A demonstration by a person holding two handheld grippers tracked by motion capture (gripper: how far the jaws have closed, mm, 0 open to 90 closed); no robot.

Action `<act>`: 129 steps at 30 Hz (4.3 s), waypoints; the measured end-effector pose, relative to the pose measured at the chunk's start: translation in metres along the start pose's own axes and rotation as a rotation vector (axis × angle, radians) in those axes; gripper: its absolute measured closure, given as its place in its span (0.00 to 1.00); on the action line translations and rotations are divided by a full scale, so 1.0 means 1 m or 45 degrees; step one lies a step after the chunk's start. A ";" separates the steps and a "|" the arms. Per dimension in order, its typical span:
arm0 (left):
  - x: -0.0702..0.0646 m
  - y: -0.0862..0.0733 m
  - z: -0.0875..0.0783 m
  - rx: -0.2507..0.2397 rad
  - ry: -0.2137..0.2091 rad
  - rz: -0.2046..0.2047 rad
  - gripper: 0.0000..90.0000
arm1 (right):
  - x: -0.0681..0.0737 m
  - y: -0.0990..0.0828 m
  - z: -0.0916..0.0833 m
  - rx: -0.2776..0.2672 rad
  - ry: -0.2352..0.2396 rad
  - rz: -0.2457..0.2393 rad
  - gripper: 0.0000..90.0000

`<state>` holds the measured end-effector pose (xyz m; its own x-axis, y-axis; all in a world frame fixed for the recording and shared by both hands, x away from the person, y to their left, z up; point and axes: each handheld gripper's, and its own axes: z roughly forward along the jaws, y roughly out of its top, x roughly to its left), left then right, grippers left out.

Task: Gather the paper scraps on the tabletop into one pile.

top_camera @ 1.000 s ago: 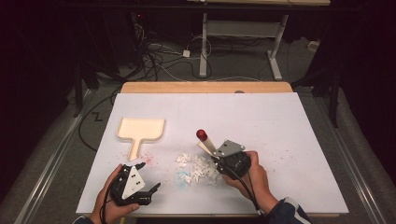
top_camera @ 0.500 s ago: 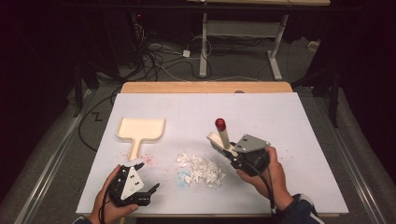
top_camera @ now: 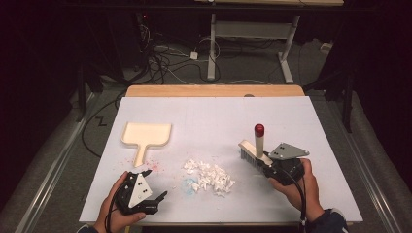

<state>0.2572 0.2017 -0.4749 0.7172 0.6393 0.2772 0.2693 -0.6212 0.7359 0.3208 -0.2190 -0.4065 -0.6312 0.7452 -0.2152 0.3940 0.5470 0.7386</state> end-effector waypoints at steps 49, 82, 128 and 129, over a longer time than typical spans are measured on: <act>0.022 -0.010 -0.028 -0.152 0.144 -0.207 0.19 | 0.122 0.048 0.040 -0.160 0.845 -0.281 0.76; 0.009 -0.003 -0.015 -0.075 0.063 -0.108 0.21 | 0.019 0.001 -0.047 -0.154 0.472 -0.252 0.75; 0.004 -0.002 -0.005 -0.041 0.022 -0.055 0.21 | 0.028 0.013 0.007 -0.233 0.128 -0.079 0.76; 0.004 -0.002 -0.005 -0.042 0.022 -0.058 0.21 | 0.028 0.012 0.008 -0.235 0.129 -0.072 0.76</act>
<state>0.2561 0.2079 -0.4720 0.6934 0.6744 0.2537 0.2794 -0.5762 0.7680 0.3134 -0.1889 -0.4091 -0.7161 0.6684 -0.2011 0.2330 0.5004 0.8338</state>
